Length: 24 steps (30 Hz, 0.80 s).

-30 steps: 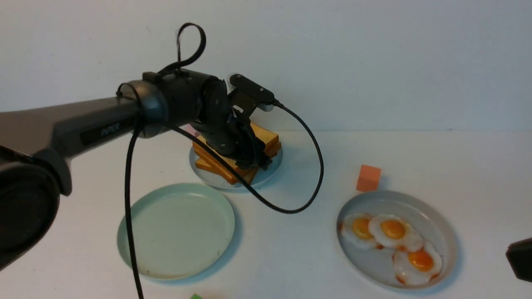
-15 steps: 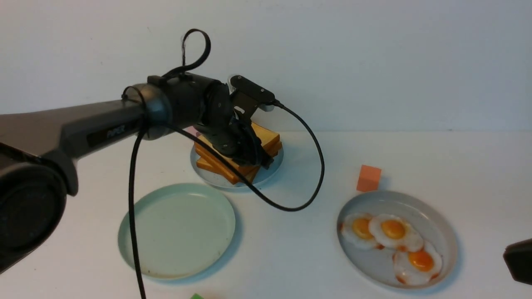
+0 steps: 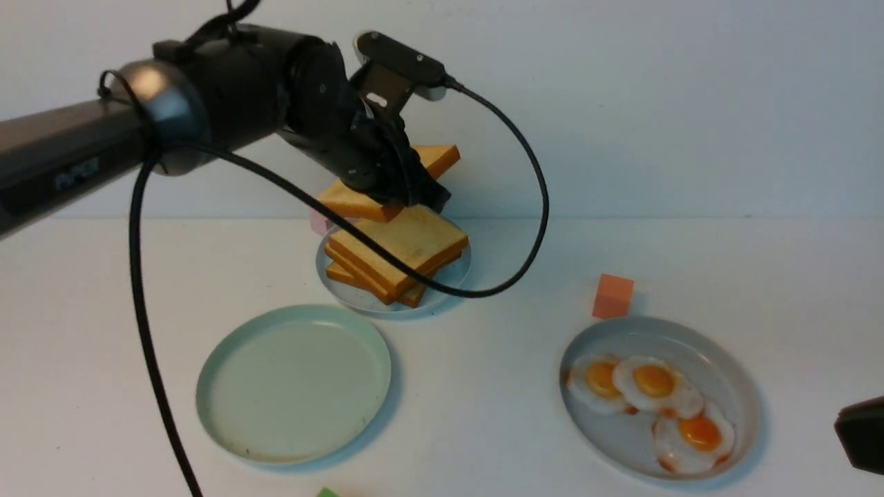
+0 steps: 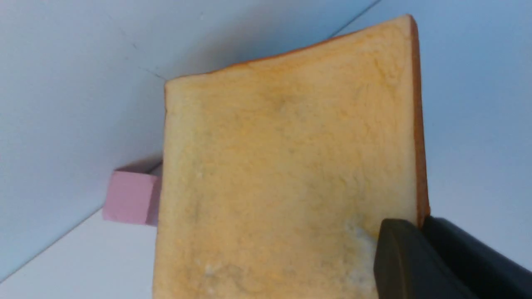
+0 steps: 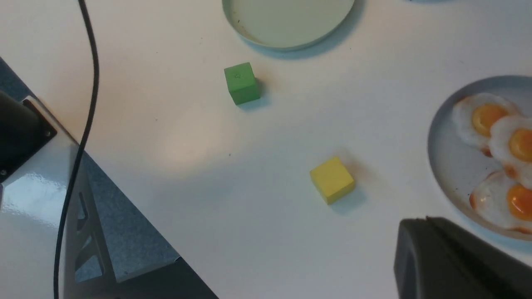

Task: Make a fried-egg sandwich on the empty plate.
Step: Use the left arm to put a slice of bread into the empty plate in the middle

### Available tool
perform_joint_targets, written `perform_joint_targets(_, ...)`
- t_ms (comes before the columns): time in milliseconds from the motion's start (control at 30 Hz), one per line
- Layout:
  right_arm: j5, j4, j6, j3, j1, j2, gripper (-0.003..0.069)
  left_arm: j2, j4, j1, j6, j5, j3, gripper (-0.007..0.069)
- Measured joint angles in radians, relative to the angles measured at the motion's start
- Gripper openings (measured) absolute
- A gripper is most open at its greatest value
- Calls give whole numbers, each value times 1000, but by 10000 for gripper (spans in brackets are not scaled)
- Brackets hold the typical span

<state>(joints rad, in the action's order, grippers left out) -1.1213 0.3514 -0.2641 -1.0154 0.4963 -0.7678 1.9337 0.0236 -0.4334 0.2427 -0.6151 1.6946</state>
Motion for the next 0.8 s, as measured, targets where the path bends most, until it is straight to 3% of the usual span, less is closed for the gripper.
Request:
perform_joint_targets(133, 1, 0, 0, 0, 0, 0, 34, -78, -5, -5, -29, -102, -31, 24)
perform_joint_targets(267, 1, 4, 0, 0, 0, 0, 39, -232, -5, -6, -47, -105, -204, 24)
perform_joint_targets(567, 119, 28, 0, 0, 0, 0, 46, -384, -50, -6, -40, 137, -727, 24)
perform_joint_targets(800, 148, 51, 0, 0, 0, 0, 52, -330, -148, -6, -40, 265, -792, 24)
